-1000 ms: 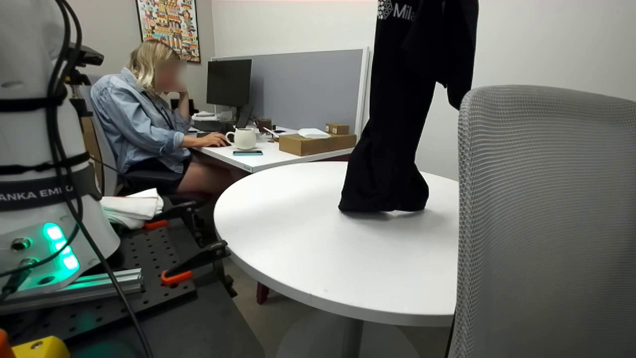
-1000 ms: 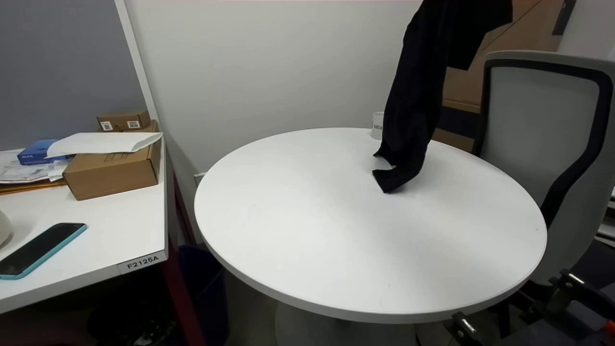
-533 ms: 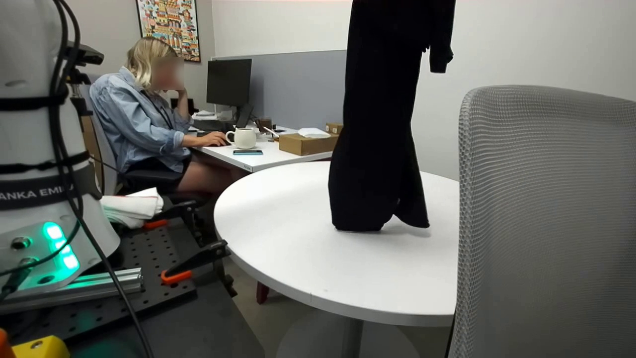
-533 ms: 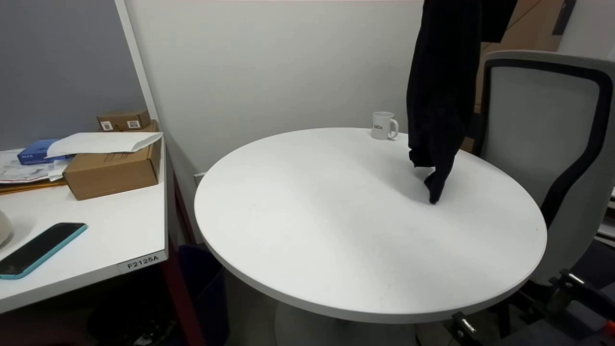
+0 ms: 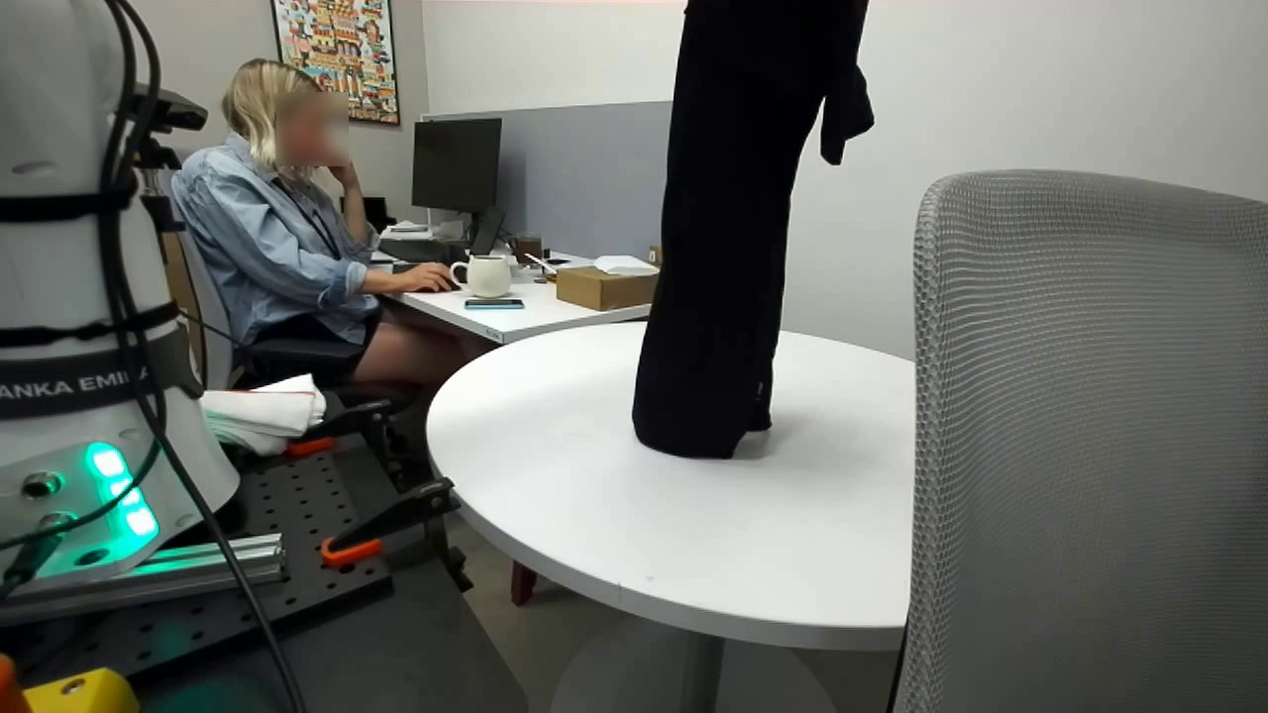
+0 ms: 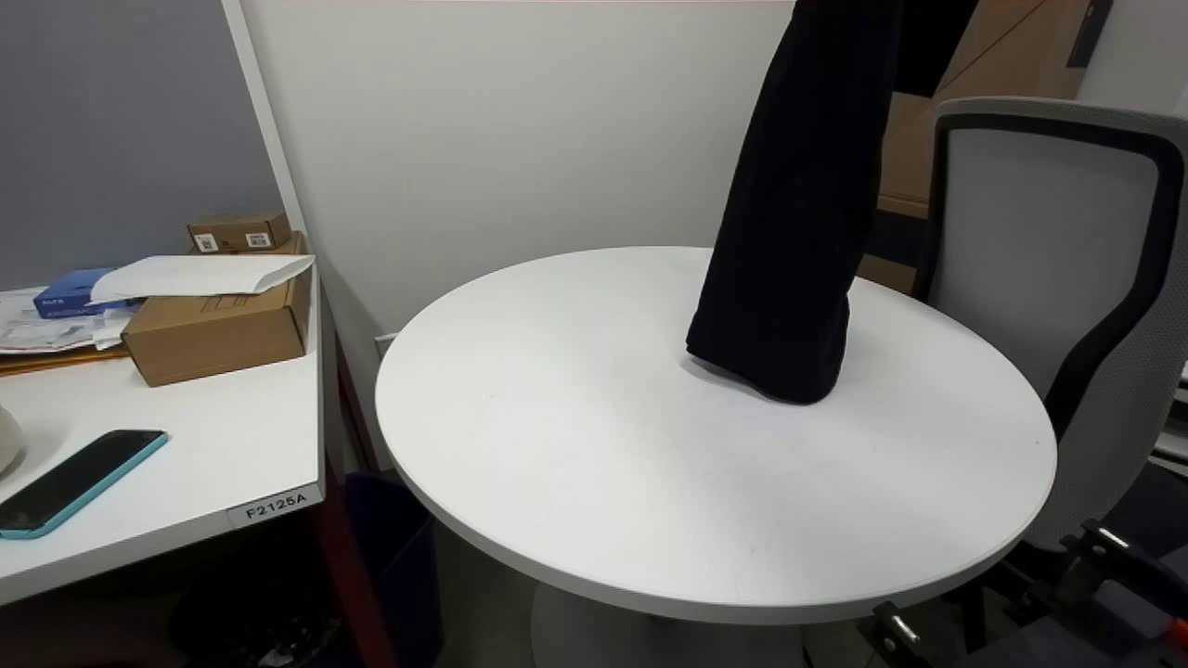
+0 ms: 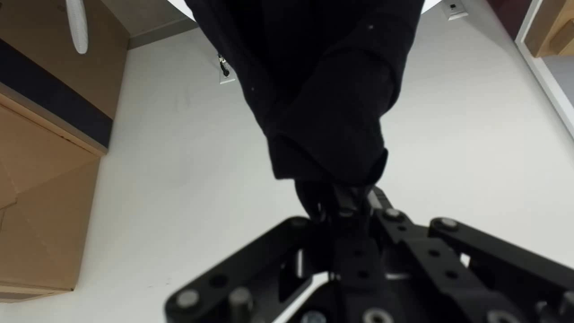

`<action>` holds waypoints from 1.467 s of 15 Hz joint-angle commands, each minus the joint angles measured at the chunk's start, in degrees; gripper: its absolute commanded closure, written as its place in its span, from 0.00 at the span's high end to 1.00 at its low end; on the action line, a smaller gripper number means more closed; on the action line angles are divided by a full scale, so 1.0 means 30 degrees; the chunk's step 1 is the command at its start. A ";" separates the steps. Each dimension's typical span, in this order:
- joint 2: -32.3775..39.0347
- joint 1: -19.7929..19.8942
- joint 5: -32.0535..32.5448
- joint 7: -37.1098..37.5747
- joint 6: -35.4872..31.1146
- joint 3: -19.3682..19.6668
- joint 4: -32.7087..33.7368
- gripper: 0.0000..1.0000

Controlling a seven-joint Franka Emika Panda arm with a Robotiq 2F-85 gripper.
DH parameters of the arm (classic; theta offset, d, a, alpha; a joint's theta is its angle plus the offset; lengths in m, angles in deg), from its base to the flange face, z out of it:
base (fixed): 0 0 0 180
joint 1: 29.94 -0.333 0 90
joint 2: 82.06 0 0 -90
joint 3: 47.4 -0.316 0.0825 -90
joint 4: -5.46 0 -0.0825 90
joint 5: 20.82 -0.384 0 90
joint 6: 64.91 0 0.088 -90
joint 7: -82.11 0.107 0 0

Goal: Fold the shirt from right to left then top to bottom

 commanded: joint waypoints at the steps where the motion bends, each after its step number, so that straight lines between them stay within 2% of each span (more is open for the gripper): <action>1: -0.0452 -0.0198 0.0069 0.0244 0.0412 0.0579 0.0078 0.01; 8: -0.0345 0.0145 -0.0477 0.0136 0.0795 0.2279 0.0766 0.01; 11: -0.0023 0.0215 -0.0283 0.0474 0.0693 0.2448 0.0817 0.01; 14: 0.0398 0.0038 0.0209 0.1194 0.0090 0.1526 0.0207 0.01; 19: 0.1783 -0.0739 0.1275 0.3778 -0.1604 -0.1322 -0.1589 0.01; 22: 0.3438 -0.1471 0.1746 0.5714 -0.3274 -0.2790 -0.2527 0.01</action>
